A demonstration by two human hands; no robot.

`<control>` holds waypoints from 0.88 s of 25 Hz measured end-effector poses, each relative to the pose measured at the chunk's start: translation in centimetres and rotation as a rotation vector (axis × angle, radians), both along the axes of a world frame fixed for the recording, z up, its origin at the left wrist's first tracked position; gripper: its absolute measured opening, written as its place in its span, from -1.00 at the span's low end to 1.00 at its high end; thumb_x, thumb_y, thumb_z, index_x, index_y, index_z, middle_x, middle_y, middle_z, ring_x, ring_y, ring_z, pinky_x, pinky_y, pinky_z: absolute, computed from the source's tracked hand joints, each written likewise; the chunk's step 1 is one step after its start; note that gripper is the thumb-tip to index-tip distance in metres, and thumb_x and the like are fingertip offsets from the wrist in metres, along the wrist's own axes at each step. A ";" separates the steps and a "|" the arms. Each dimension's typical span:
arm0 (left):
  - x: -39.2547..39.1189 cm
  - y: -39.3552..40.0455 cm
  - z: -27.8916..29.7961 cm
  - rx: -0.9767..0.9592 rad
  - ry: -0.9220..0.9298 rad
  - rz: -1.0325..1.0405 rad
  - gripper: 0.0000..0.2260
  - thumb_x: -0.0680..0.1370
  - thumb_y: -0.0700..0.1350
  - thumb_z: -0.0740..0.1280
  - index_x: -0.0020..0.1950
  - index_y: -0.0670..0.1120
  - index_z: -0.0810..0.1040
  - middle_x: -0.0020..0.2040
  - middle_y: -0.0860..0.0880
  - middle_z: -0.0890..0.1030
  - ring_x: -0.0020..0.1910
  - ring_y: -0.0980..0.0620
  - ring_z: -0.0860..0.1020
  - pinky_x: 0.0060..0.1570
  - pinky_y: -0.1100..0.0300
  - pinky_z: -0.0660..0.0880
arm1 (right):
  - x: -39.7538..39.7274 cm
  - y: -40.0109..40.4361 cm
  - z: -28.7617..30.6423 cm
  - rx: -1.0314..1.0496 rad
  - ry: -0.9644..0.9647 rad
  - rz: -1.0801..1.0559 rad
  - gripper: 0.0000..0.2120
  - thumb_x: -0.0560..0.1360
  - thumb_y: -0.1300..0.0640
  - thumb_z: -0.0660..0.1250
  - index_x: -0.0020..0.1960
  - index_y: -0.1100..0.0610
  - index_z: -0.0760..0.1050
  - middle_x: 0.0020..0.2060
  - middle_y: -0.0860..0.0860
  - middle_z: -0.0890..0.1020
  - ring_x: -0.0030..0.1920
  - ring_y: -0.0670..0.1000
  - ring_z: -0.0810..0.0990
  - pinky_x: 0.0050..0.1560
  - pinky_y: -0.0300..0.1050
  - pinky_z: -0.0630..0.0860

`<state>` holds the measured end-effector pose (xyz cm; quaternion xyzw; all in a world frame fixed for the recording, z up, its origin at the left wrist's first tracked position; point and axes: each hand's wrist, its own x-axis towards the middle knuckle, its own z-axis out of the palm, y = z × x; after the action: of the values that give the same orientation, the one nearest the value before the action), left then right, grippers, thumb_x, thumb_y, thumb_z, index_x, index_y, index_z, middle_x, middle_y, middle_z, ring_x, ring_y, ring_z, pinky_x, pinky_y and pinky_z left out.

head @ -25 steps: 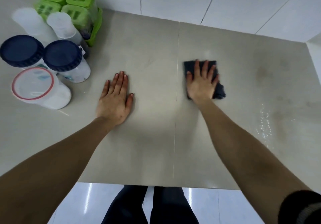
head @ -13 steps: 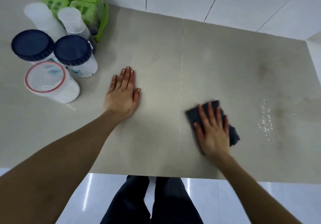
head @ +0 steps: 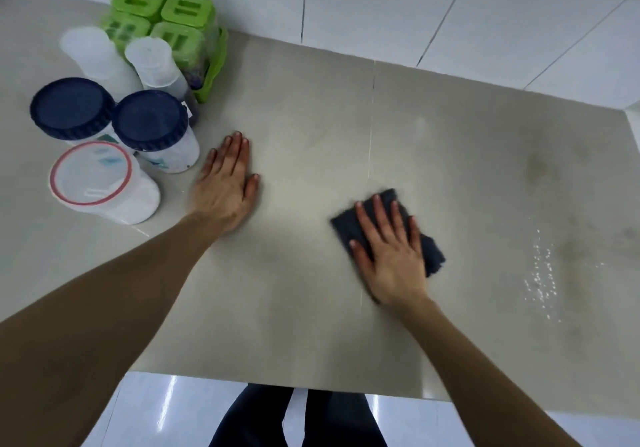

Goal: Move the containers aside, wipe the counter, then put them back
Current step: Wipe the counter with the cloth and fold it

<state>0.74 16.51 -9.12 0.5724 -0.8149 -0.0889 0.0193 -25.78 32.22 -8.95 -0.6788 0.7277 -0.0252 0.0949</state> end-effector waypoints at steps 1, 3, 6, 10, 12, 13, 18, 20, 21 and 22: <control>-0.1 0.2 -0.3 -0.015 -0.012 -0.003 -0.40 0.58 0.12 -0.20 0.57 -0.12 -0.14 0.59 -0.08 -0.08 0.57 0.02 -0.11 0.52 0.10 -0.17 | -2.4 -1.1 -0.1 -0.008 0.022 -0.071 -0.41 0.57 -0.23 -0.12 0.57 -0.11 -0.01 0.58 -0.02 0.03 0.58 0.09 -0.08 0.54 0.14 -0.11; -0.1 0.2 -0.6 -0.031 -0.023 -0.003 -0.40 0.58 0.12 -0.20 0.57 -0.12 -0.14 0.59 -0.09 -0.07 0.57 0.01 -0.10 0.53 0.07 -0.14 | -7.0 -5.1 -0.3 -0.028 0.062 -0.246 -0.38 0.55 -0.24 -0.14 0.57 -0.07 0.02 0.57 0.02 0.08 0.57 0.15 -0.01 0.53 0.18 -0.07; -0.2 -0.1 -0.7 -0.055 -0.028 0.004 -0.41 0.59 0.11 -0.20 0.57 -0.13 -0.13 0.59 -0.09 -0.07 0.57 0.02 -0.11 0.54 0.06 -0.12 | -11.2 -14.0 -0.1 -0.038 0.052 -0.444 -0.39 0.57 -0.23 -0.11 0.57 -0.05 -0.01 0.58 0.06 0.03 0.57 0.19 -0.05 0.51 0.25 -0.09; -0.2 -0.1 -1.1 -0.060 -0.026 0.012 -0.41 0.59 0.12 -0.20 0.57 -0.11 -0.16 0.59 -0.07 -0.10 0.57 0.03 -0.13 0.54 0.07 -0.14 | -8.6 -26.7 -0.2 0.032 -0.009 -0.485 -0.41 0.61 -0.19 -0.12 0.58 -0.02 -0.10 0.58 0.07 -0.08 0.56 0.20 -0.18 0.50 0.27 -0.21; -0.1 -0.1 -0.9 -0.069 -0.031 0.011 -0.41 0.59 0.12 -0.20 0.57 -0.11 -0.16 0.59 -0.06 -0.11 0.56 0.04 -0.14 0.54 0.07 -0.14 | -3.8 -30.4 -0.2 0.028 -0.010 -0.346 -0.42 0.62 -0.18 -0.11 0.58 -0.02 -0.08 0.58 0.07 -0.06 0.56 0.21 -0.16 0.50 0.27 -0.19; -0.1 -0.2 -0.9 -0.070 -0.032 0.010 -0.41 0.59 0.12 -0.19 0.57 -0.11 -0.15 0.59 -0.06 -0.10 0.56 0.04 -0.14 0.54 0.07 -0.15 | -0.8 -31.2 -0.2 0.017 -0.016 -0.243 -0.42 0.61 -0.18 -0.10 0.58 -0.03 -0.07 0.58 0.05 -0.04 0.56 0.21 -0.14 0.50 0.27 -0.17; 0.0 -0.3 -0.7 -0.072 -0.026 0.001 -0.41 0.60 0.10 -0.16 0.57 -0.14 -0.10 0.59 -0.10 -0.06 0.57 0.02 -0.11 0.54 0.07 -0.14 | 10.8 -23.7 -0.4 -0.040 -0.029 0.208 -0.45 0.61 -0.17 -0.10 0.57 -0.06 0.03 0.57 0.03 0.08 0.57 0.17 -0.04 0.51 0.22 -0.07; 0.0 -0.2 -0.7 -0.068 -0.034 -0.004 -0.41 0.60 0.10 -0.17 0.57 -0.15 -0.10 0.59 -0.11 -0.05 0.57 0.01 -0.10 0.54 0.06 -0.13 | 10.3 -17.3 -0.3 -0.062 -0.039 0.251 -0.47 0.61 -0.15 -0.07 0.56 -0.05 0.07 0.56 0.02 0.12 0.57 0.15 0.00 0.52 0.20 -0.03; 0.0 -0.2 -0.7 -0.067 -0.036 -0.005 -0.41 0.60 0.10 -0.18 0.57 -0.15 -0.11 0.59 -0.10 -0.06 0.57 0.01 -0.10 0.54 0.06 -0.13 | 8.9 -14.4 -0.4 -0.061 -0.037 0.235 -0.47 0.61 -0.15 -0.07 0.56 -0.06 0.07 0.56 0.01 0.12 0.57 0.14 0.00 0.53 0.18 -0.04; 0.1 -0.2 -0.8 -0.065 -0.037 -0.006 -0.41 0.60 0.10 -0.18 0.57 -0.14 -0.13 0.59 -0.10 -0.07 0.57 0.01 -0.10 0.54 0.05 -0.12 | 6.9 -12.1 -0.6 -0.061 -0.021 0.196 -0.46 0.61 -0.16 -0.07 0.56 -0.07 0.06 0.57 0.00 0.11 0.57 0.13 -0.01 0.53 0.17 -0.05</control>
<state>0.81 16.31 -9.93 0.5704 -0.8194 -0.0517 0.0224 -18.93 20.15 -9.51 -0.7491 0.6556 -0.0450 0.0837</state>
